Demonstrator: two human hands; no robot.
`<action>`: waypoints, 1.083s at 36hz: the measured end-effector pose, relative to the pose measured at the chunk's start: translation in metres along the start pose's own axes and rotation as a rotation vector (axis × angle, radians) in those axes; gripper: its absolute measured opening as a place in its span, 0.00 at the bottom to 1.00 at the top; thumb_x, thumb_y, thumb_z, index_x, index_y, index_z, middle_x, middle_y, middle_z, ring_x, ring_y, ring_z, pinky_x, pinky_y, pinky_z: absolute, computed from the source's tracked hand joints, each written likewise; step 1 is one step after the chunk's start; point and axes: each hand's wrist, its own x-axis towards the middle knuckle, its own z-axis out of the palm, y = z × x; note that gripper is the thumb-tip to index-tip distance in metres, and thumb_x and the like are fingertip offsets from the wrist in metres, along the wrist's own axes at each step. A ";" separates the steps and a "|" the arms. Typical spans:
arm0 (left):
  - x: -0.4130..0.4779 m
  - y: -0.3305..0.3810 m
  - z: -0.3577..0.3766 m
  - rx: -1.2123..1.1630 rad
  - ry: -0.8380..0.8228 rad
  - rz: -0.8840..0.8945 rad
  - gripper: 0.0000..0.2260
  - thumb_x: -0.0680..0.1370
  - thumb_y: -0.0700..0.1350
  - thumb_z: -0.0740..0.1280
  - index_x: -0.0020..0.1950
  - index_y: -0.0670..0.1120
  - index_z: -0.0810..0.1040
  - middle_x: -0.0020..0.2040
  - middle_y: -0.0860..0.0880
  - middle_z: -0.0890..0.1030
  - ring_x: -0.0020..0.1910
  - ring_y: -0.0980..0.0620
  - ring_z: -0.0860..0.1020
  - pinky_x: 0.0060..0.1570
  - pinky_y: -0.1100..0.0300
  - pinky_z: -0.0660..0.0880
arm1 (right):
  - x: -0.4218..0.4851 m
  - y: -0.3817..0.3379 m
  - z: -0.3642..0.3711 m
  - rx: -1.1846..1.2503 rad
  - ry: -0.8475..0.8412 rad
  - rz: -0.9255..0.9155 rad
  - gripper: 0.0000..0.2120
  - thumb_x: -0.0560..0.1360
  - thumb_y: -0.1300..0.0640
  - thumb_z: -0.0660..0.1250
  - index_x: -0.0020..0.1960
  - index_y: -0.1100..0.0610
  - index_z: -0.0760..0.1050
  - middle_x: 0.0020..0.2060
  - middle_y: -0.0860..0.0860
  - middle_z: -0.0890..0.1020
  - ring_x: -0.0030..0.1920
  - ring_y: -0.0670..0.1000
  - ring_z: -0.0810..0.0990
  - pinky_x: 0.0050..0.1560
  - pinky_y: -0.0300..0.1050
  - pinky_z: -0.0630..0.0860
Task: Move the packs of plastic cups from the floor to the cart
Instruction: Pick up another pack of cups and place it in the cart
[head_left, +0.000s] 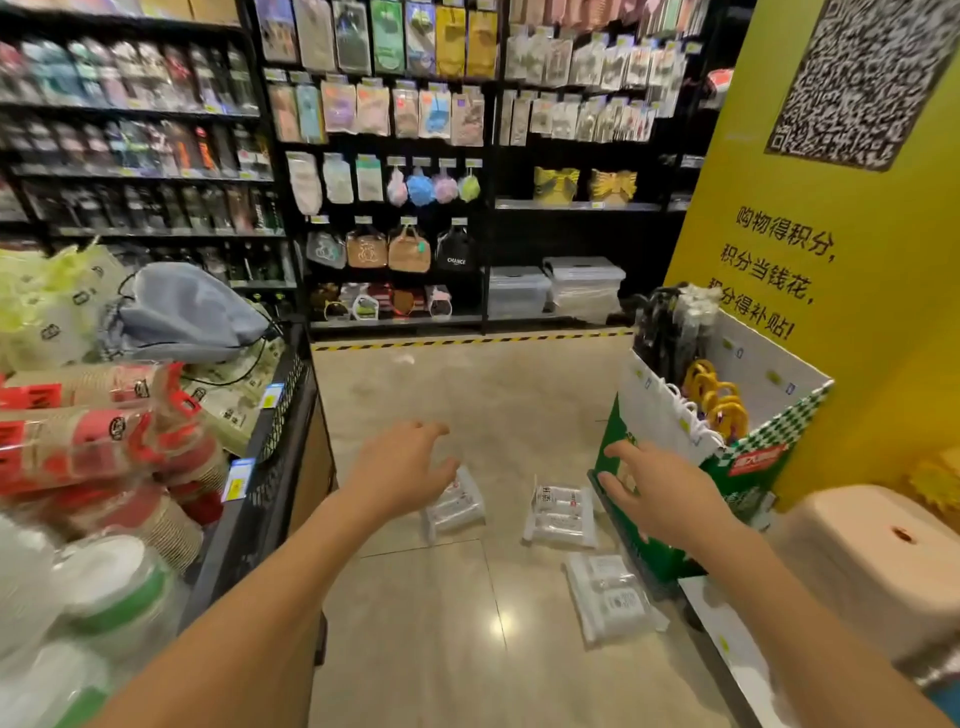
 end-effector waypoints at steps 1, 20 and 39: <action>0.009 -0.005 0.002 -0.005 -0.006 0.003 0.24 0.79 0.60 0.60 0.73 0.52 0.68 0.68 0.49 0.74 0.65 0.49 0.73 0.61 0.53 0.71 | 0.010 -0.002 0.002 -0.002 -0.007 0.005 0.21 0.81 0.41 0.56 0.71 0.48 0.68 0.59 0.48 0.79 0.50 0.50 0.79 0.42 0.43 0.72; 0.256 0.038 0.070 0.030 -0.136 0.224 0.26 0.78 0.60 0.61 0.74 0.53 0.66 0.69 0.50 0.73 0.64 0.50 0.74 0.62 0.51 0.73 | 0.166 0.114 0.053 0.046 -0.025 0.228 0.22 0.80 0.38 0.55 0.69 0.47 0.69 0.61 0.47 0.78 0.57 0.51 0.78 0.50 0.50 0.79; 0.525 0.159 0.195 0.027 -0.380 0.564 0.24 0.78 0.59 0.60 0.73 0.53 0.68 0.67 0.48 0.74 0.65 0.47 0.72 0.65 0.46 0.69 | 0.274 0.286 0.132 0.072 -0.083 0.689 0.20 0.81 0.41 0.55 0.69 0.47 0.67 0.57 0.49 0.78 0.53 0.53 0.80 0.45 0.51 0.79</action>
